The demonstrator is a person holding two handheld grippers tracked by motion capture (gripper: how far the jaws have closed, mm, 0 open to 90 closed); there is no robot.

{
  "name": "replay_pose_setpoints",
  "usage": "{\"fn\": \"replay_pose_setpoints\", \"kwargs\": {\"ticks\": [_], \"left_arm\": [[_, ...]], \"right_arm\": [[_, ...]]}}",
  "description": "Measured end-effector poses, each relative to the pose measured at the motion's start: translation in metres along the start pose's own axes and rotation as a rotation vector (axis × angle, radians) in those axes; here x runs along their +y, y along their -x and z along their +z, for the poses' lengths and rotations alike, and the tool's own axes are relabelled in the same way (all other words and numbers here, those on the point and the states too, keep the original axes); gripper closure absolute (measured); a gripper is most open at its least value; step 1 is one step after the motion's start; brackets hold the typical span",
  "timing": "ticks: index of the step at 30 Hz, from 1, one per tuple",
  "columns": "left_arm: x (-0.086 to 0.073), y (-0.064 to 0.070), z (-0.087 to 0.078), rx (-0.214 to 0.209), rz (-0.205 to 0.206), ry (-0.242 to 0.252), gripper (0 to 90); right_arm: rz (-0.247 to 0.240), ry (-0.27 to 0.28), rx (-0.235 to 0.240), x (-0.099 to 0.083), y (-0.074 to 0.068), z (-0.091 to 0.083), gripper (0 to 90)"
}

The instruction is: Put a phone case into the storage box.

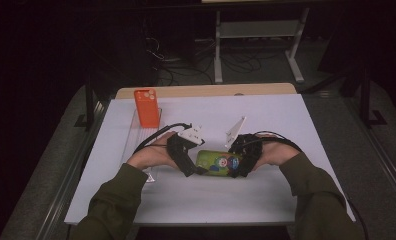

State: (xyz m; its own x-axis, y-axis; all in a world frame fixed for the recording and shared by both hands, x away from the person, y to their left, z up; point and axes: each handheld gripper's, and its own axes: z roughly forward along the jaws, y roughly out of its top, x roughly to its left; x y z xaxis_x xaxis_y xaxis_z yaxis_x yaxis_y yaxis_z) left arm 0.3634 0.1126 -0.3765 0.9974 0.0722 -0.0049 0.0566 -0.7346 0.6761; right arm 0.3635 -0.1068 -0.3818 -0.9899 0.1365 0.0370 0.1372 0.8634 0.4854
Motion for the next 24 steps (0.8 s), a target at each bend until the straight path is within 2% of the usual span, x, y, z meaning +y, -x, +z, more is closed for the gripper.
{"fn": "replay_pose_setpoints", "kwargs": {"ticks": [2,6,14,19,24], "left_arm": [[0.001,0.000,0.003,-0.003,0.024,-0.014,0.0],[0.002,0.004,0.010,-0.016,0.005,-0.033,0.0],[0.001,0.005,0.019,-0.033,0.014,-0.074,0.0],[0.001,0.006,0.022,-0.059,0.014,-0.087,0.0],[0.001,0.006,0.023,-0.070,0.012,-0.079,4.4]], "right_arm": [[-0.018,0.009,0.005,0.002,-0.001,0.000,15.4],[-0.034,0.019,0.010,0.004,-0.004,-0.001,15.4],[-0.058,0.037,0.011,0.009,-0.009,-0.003,15.3],[-0.066,0.036,0.017,0.011,-0.011,-0.002,15.3],[-0.074,0.042,0.015,0.012,-0.012,-0.003,15.3]]}}
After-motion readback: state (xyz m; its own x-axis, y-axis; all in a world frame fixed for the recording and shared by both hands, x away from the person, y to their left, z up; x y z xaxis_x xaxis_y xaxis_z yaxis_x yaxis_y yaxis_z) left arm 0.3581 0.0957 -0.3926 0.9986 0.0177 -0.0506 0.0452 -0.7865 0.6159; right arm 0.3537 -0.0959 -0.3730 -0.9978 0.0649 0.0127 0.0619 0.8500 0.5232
